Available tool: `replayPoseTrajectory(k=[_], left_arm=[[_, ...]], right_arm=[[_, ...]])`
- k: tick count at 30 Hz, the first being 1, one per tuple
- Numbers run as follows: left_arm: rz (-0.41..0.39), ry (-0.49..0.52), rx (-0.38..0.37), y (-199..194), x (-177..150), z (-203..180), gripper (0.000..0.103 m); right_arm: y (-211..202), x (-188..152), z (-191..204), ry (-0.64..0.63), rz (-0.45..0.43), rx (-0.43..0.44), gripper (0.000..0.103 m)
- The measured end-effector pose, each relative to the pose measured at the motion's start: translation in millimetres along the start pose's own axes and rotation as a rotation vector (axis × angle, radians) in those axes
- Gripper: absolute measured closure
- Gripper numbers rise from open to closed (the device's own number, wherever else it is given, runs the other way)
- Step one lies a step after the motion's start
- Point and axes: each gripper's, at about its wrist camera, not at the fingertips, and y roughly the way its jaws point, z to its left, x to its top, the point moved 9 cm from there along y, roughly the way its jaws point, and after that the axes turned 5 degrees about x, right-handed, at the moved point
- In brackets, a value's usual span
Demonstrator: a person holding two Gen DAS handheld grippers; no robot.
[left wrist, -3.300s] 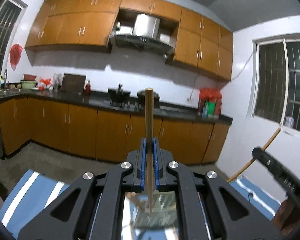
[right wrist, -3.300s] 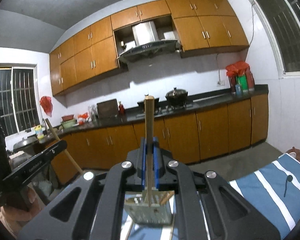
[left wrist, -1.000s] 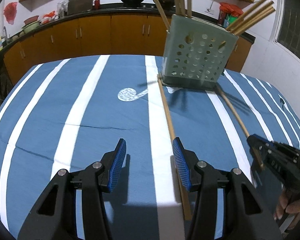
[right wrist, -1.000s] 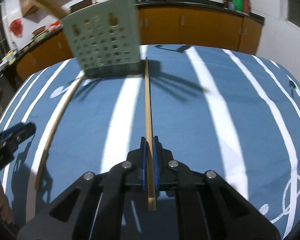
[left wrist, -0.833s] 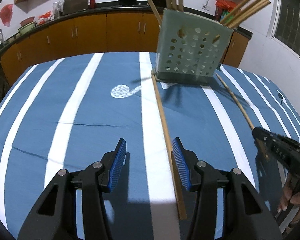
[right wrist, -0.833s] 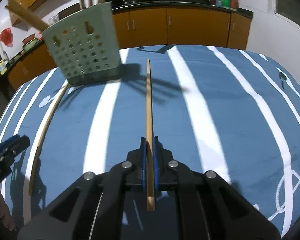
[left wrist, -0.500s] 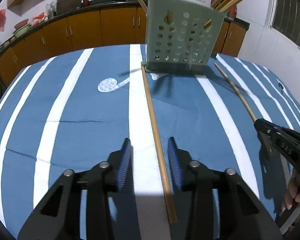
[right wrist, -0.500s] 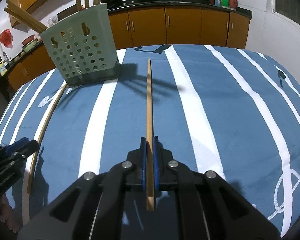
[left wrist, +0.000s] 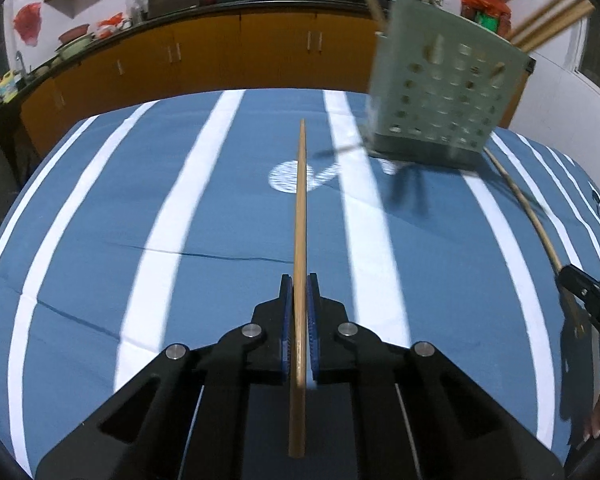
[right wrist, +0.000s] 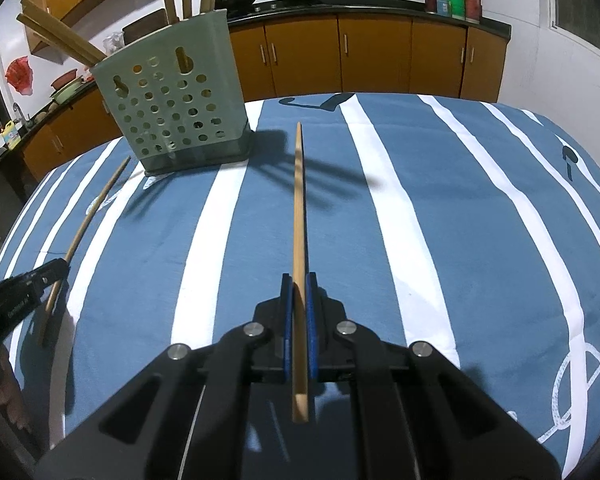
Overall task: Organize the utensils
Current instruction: 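Return to the table and grasp the last chopstick with each tool, then lift the chopsticks with both tools and lower them into the holder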
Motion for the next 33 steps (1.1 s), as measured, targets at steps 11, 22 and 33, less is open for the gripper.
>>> replayPoseTrajectory(k=[11, 22, 33], left_arm=[[-0.001, 0.004, 0.014, 2.4, 2.4, 11.1, 0.095], [-0.001, 0.002, 0.012, 2.3, 2.3, 11.3, 0.095], [0.0, 0.001, 0.011, 2.2, 2.3, 10.9, 0.094]], right_arm=[[3.1, 2.0, 3.4, -0.013, 0.003, 0.0, 0.095], [6.9, 0.0, 3.1, -0.011, 0.014, 0.002, 0.095], [6.5, 0.0, 3.7, -0.012, 0.014, 0.0, 0.094]])
